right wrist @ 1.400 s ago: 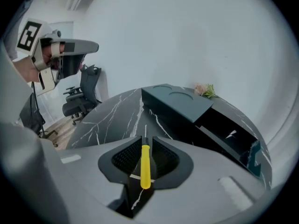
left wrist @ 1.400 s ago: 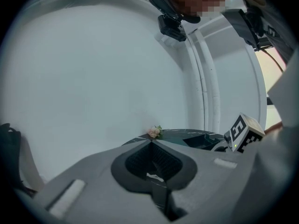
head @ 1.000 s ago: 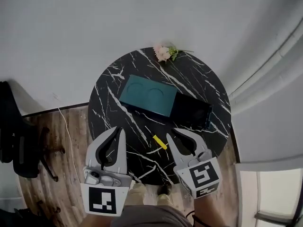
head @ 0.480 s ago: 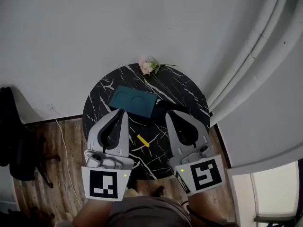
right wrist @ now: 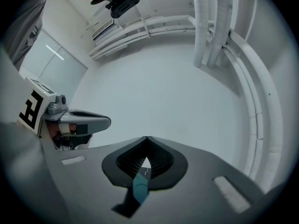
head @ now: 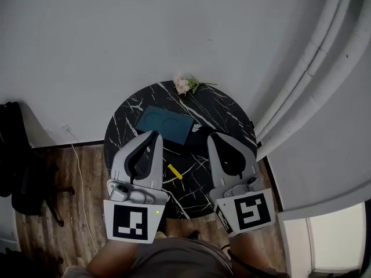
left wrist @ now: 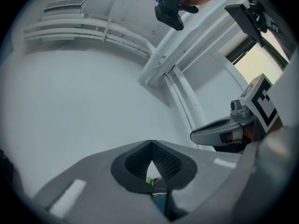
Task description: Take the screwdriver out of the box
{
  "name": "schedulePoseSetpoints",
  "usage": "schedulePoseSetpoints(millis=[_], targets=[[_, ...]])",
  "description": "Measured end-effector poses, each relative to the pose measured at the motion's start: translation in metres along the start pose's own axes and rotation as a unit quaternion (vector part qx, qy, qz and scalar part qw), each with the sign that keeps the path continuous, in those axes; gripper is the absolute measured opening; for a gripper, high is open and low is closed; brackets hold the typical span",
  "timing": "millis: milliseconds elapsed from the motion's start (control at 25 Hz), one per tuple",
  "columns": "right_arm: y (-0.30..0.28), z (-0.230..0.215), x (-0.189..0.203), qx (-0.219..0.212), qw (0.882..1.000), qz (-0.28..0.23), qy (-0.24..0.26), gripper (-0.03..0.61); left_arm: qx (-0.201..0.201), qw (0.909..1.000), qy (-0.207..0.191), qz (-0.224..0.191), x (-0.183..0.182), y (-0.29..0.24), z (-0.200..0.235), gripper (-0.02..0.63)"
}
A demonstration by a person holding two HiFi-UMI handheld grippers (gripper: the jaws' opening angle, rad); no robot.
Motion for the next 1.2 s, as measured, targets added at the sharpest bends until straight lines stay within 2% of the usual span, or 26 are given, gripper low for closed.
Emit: schedulePoseSetpoints(millis=[1200], targets=[[-0.0017, 0.0014, -0.0015, 0.002, 1.0, -0.015, -0.01, 0.025, 0.0, 0.9998, -0.018, 0.004, 0.0003, 0.0004, 0.0031, 0.002]])
Point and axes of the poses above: the fingertips, and each gripper's own axes: y backward along the fingers, z to its left, x out of its underside, the point moved 1 cm from there along y, backward along the fingers, and after that the axes turned 5 degrees about z, right-handed, at the moved point
